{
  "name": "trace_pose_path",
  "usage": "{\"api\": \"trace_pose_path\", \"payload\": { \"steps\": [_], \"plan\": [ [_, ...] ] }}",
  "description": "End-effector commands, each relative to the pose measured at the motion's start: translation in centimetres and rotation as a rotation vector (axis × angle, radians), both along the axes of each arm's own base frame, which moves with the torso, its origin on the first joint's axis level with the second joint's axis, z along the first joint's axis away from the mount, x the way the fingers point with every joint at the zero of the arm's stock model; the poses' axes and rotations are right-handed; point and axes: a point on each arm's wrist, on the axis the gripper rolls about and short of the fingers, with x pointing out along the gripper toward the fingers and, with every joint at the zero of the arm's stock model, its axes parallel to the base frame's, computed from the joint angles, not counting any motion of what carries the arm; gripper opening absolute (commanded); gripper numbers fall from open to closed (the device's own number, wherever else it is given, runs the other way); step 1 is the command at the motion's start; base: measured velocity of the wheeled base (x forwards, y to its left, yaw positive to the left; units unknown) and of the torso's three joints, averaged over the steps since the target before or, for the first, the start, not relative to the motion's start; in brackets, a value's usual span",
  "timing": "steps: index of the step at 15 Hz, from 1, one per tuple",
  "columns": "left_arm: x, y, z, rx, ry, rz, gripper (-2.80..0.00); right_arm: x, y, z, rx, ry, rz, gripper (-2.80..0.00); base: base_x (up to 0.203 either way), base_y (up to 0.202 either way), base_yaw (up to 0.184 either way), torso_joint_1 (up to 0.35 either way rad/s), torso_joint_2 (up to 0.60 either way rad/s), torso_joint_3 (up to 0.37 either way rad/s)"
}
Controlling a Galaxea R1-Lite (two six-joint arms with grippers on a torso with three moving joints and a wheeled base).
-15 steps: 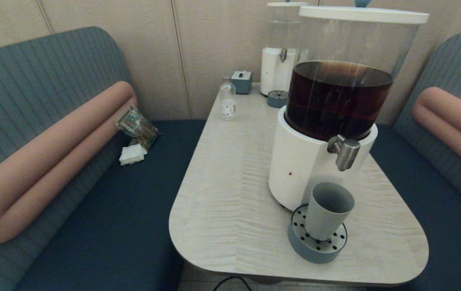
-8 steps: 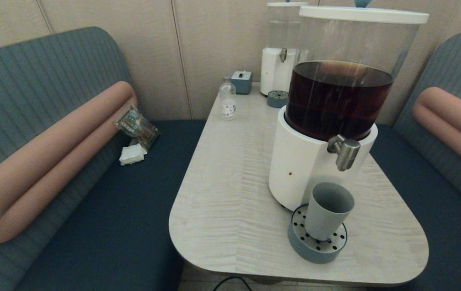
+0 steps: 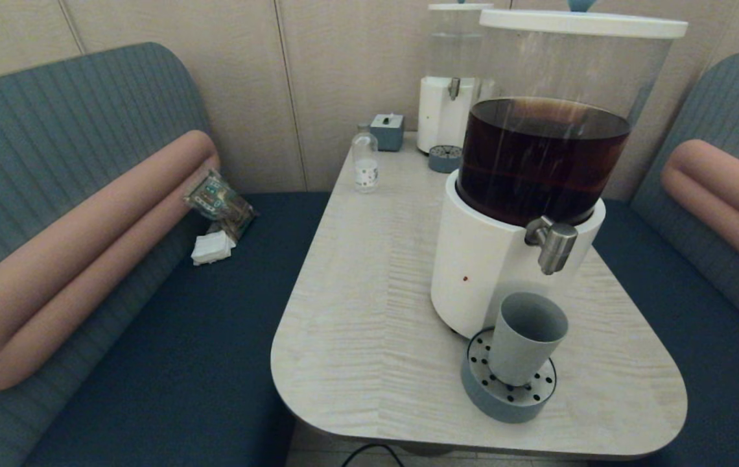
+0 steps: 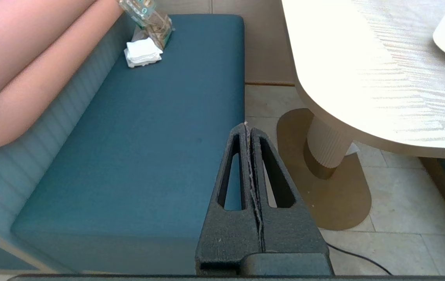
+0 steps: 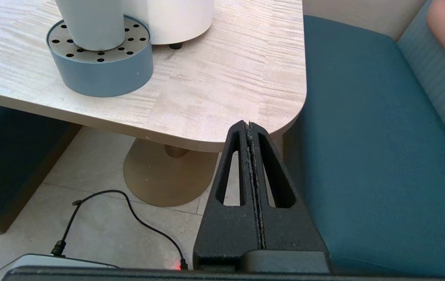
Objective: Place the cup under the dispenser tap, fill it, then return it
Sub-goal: Turn on the faucet
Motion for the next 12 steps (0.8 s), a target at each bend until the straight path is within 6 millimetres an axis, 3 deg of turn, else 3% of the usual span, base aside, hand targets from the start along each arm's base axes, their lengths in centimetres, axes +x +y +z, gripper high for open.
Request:
{"api": "trace_pose_path", "payload": {
  "steps": [1, 5, 7, 10, 12],
  "plan": [
    [0.0, 0.0, 0.0, 0.000, 0.002, 0.000, -2.80, 0.0, 0.0, 0.0, 0.000, -0.003, 0.000, -2.80, 0.000, 0.000, 0.000, 0.000, 0.00, 0.000],
    [0.0, 0.0, 0.0, 0.000, 0.002, 0.000, -2.80, 0.0, 0.0, 0.0, 0.006, -0.006, -0.002, -2.80, 0.000, 0.000, 0.000, 0.000, 0.00, 0.000],
    [0.0, 0.0, 0.0, 0.000, 0.002, 0.000, -2.80, -0.5, 0.0, 1.6, 0.009, -0.044, -0.002, -2.80, 0.000, 0.000, 0.000, 0.000, 0.00, 0.000],
    [0.0, 0.0, 0.0, 0.000, 0.002, 0.000, -2.80, -1.8, 0.0, 9.2, 0.077, -0.126, 0.010, -2.80, 0.000, 0.000, 0.000, 0.000, 0.00, 0.000],
    [0.0, 0.0, 0.0, 0.000, 0.002, 0.000, -2.80, -0.7, 0.1, 13.8, 0.116, -0.088, 0.034, -2.80, 0.000, 0.000, 0.000, 0.000, 0.00, 0.000]
  ]
}}
